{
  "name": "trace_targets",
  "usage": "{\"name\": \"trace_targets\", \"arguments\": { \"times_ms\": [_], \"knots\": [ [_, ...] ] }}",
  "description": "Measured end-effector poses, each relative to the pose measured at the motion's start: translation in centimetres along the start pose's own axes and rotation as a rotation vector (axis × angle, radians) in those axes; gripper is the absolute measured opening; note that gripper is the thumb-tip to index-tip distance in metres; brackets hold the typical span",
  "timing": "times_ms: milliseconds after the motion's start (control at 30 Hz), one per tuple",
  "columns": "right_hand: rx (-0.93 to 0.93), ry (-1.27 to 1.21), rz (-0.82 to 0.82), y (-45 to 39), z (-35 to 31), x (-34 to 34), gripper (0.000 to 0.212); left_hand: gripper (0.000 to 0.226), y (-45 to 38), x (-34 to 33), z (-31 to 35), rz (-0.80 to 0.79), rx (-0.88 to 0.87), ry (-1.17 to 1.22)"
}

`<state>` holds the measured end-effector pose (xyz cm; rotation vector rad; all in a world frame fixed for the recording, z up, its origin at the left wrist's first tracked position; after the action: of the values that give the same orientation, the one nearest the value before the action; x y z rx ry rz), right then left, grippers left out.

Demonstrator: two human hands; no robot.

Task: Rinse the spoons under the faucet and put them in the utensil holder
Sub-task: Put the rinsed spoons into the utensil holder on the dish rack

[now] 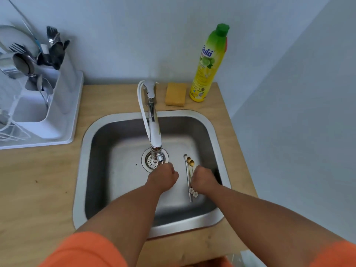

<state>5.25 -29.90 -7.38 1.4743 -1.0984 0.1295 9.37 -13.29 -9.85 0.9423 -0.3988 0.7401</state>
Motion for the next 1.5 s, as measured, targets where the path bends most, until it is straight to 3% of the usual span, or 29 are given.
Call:
{"name": "trace_targets", "arguments": {
  "times_ms": [233,667,800,967,1200,1367,1500],
  "knots": [
    [-0.02,-0.068,0.009,-0.5,0.3,-0.1,0.018,0.037,-2.3,-2.7,2.2,-0.017,0.069,-0.05],
    [-0.063,-0.114,-0.002,-1.7,0.3,-0.6,0.025,0.048,-5.3,-2.4,3.2,-0.056,0.215,0.037],
    [-0.076,-0.098,-0.006,-2.2,0.0,-1.0,0.023,0.041,-5.3,-2.3,3.2,-0.083,0.229,0.06],
    [-0.102,-0.052,0.016,-3.0,-0.2,-1.5,0.018,0.017,-4.6,-1.6,3.6,-0.088,0.208,-0.003],
    [-0.154,-0.014,0.045,-3.6,-0.9,-2.0,0.019,0.025,-3.2,-1.9,1.6,-0.105,0.248,-0.019],
    [-0.147,0.057,0.041,-3.5,-1.4,-1.8,0.019,0.013,-1.2,-1.5,-1.8,0.056,0.327,0.218],
    [-0.1,0.108,-0.007,-3.1,-2.2,-2.4,0.016,0.029,0.4,1.7,-4.5,0.224,0.322,0.202]
  ]
}}
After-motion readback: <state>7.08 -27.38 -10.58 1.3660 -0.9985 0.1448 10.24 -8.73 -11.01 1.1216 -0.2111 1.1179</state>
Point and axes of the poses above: each hand's wrist, its own y-axis away from the middle knuckle, its own x-axis out of the back of the hand, z = x × y, the point moved 2 cm from there along -y, towards the middle knuckle, and after that the axes turned 10 degrees about -z, right-handed, at the moved point
